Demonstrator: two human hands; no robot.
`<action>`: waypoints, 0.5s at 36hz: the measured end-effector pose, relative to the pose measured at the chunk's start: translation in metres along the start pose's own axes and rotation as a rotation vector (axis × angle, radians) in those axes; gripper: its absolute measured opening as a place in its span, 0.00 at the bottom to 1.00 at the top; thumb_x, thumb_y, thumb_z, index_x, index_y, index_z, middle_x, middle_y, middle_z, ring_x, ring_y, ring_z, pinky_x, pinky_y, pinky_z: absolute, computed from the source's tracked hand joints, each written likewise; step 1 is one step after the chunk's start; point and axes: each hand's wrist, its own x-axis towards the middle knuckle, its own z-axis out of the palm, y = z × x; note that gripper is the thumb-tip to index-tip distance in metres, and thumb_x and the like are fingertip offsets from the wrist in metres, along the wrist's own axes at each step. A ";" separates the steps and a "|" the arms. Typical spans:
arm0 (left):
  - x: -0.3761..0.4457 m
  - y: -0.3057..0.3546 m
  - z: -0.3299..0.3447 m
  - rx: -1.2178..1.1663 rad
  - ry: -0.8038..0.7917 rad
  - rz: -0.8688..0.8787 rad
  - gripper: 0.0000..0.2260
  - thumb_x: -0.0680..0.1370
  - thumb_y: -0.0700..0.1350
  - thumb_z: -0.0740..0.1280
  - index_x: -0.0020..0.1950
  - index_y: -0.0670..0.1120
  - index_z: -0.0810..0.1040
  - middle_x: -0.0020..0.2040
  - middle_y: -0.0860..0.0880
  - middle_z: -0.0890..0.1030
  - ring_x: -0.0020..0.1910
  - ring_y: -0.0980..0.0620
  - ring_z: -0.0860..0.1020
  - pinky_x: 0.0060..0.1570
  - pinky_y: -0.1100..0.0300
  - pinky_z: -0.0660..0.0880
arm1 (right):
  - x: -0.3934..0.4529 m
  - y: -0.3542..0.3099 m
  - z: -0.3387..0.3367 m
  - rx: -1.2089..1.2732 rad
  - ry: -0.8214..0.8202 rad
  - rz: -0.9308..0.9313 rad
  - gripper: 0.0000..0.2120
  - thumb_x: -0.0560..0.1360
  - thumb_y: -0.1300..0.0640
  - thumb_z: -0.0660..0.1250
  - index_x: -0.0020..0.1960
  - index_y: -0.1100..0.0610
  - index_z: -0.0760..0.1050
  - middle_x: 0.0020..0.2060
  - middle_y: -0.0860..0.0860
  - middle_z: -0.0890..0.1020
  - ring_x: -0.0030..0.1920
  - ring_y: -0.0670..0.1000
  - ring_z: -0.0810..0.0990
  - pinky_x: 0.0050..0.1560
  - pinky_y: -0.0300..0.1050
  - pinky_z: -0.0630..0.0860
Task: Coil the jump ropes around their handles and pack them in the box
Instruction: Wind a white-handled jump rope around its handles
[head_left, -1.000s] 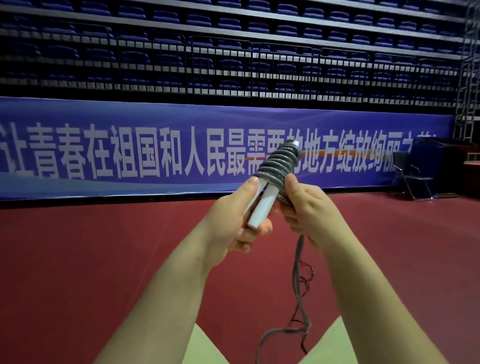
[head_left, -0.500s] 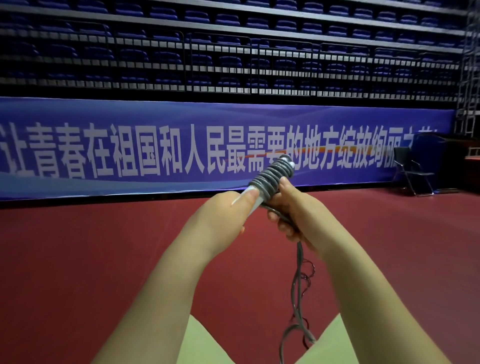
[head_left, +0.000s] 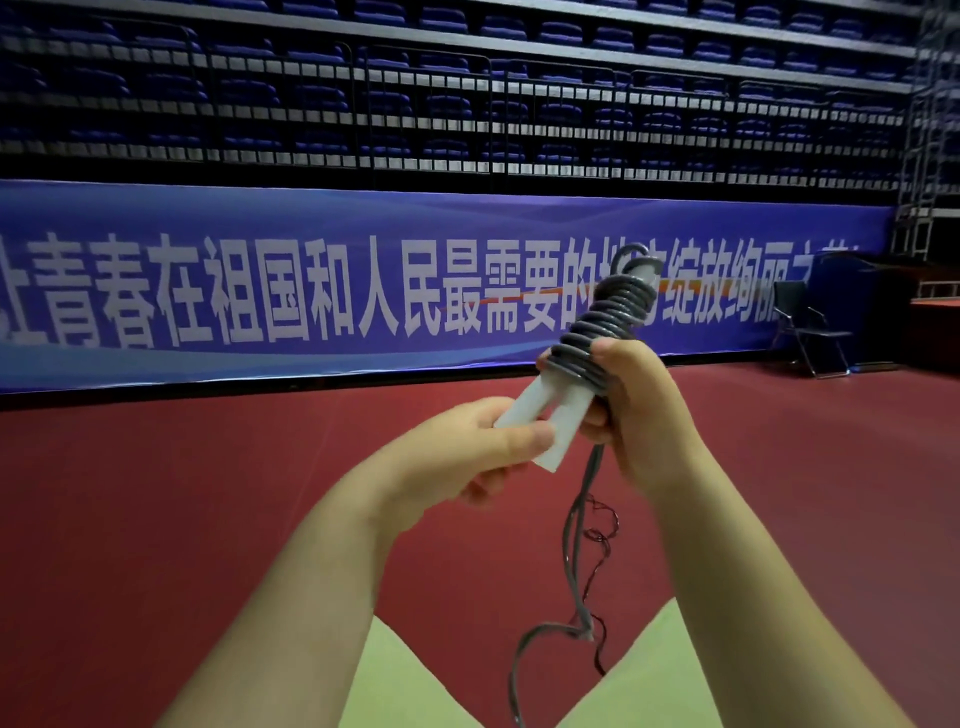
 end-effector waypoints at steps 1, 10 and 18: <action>0.001 -0.003 0.000 -0.111 -0.069 -0.009 0.29 0.57 0.66 0.73 0.49 0.48 0.76 0.36 0.54 0.76 0.33 0.56 0.71 0.38 0.61 0.70 | 0.000 0.002 -0.002 0.041 -0.025 -0.010 0.31 0.53 0.43 0.63 0.51 0.60 0.72 0.30 0.51 0.70 0.25 0.45 0.65 0.26 0.37 0.61; 0.011 -0.018 0.023 -0.675 -0.751 0.060 0.30 0.71 0.65 0.67 0.62 0.43 0.75 0.44 0.47 0.83 0.40 0.53 0.80 0.42 0.58 0.78 | -0.003 0.004 -0.002 0.317 -0.460 -0.053 0.35 0.54 0.38 0.78 0.48 0.64 0.78 0.36 0.53 0.81 0.33 0.49 0.79 0.34 0.40 0.73; 0.012 -0.033 0.019 -0.835 -0.768 -0.020 0.16 0.78 0.57 0.63 0.56 0.47 0.78 0.39 0.54 0.79 0.34 0.60 0.71 0.35 0.68 0.70 | -0.010 0.009 -0.011 -0.042 -0.450 -0.001 0.29 0.73 0.33 0.60 0.49 0.59 0.79 0.27 0.54 0.73 0.24 0.45 0.71 0.27 0.36 0.65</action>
